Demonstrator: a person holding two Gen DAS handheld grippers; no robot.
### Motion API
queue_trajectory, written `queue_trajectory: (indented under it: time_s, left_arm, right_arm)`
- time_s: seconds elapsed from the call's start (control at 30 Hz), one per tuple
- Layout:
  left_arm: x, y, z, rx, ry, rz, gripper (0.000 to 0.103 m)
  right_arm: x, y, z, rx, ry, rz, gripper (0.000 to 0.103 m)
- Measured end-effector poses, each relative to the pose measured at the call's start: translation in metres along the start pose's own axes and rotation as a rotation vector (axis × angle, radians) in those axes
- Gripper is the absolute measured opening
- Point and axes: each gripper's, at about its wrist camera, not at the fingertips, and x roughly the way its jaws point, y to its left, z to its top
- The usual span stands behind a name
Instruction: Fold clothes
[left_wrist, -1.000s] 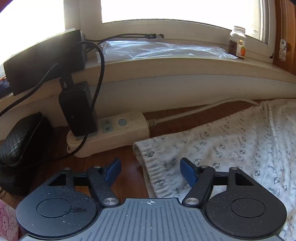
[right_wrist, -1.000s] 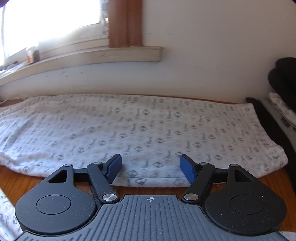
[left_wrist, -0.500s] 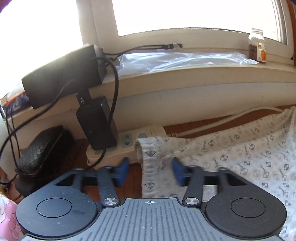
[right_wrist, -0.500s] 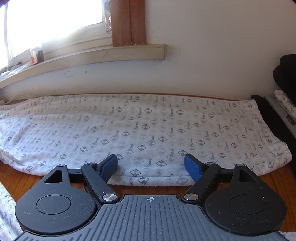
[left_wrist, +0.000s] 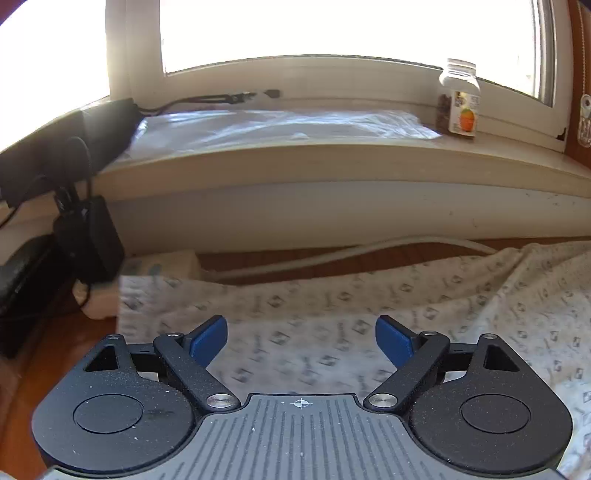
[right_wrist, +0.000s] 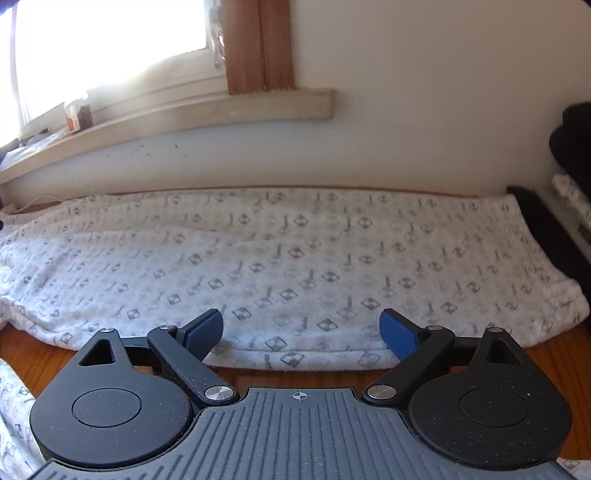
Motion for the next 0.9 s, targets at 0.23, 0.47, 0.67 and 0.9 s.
queue_trajectory:
  time_s: [0.23, 0.47, 0.67, 0.9]
  left_arm:
    - [-0.037, -0.039, -0.009, 0.111, -0.054, -0.052, 0.103]
    - [-0.084, -0.099, -0.033, 0.198, -0.098, -0.234, 0.103]
    - [-0.106, -0.164, -0.064, 0.313, -0.108, -0.354, 0.098]
    - [-0.12, -0.221, -0.07, 0.424, -0.102, -0.508, 0.052]
  right_arm:
    - [-0.067, 0.014, -0.02, -0.08, -0.144, -0.063, 0.103]
    - [-0.12, -0.022, -0.062, 0.067, -0.086, -0.101, 0.102]
    - [-0.151, -0.042, -0.087, 0.148, -0.102, -0.124, 0.065]
    - [-0.163, -0.035, -0.101, 0.136, -0.099, -0.14, 0.064]
